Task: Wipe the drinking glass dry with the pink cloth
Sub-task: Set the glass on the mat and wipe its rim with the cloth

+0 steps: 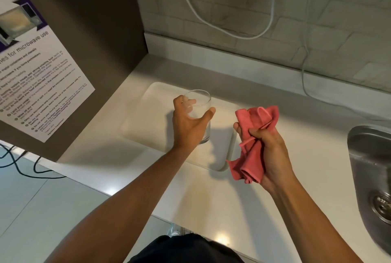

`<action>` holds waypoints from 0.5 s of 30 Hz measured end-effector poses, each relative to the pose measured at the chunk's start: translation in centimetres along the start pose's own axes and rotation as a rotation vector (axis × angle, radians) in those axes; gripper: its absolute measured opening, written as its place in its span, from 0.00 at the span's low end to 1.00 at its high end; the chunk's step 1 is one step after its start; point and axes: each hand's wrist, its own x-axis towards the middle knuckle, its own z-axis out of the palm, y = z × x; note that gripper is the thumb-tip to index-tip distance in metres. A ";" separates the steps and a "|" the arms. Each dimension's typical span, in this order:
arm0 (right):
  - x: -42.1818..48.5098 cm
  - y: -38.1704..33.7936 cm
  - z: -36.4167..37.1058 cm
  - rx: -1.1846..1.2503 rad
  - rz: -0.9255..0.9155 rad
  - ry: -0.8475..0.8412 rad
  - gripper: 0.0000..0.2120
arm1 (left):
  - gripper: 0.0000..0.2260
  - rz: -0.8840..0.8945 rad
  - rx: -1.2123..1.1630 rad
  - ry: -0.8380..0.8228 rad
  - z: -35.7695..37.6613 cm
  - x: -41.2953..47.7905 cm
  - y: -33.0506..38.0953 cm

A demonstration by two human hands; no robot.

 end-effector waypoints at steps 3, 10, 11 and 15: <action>-0.1 0.0 -0.3 0.019 0.036 -0.007 0.23 | 0.32 -0.011 -0.007 -0.008 -0.2 -0.1 -1.4; -0.4 0.2 -0.4 -0.153 0.033 0.109 0.07 | 0.33 0.068 0.063 -0.064 -0.5 -0.6 -3.0; -0.4 0.3 -0.3 -0.166 0.025 0.113 0.06 | 0.33 0.078 0.073 -0.081 -0.5 -0.7 -3.2; -0.8 0.5 -0.3 -0.208 0.006 0.112 0.07 | 0.33 0.099 0.085 -0.119 -0.4 -0.7 -3.4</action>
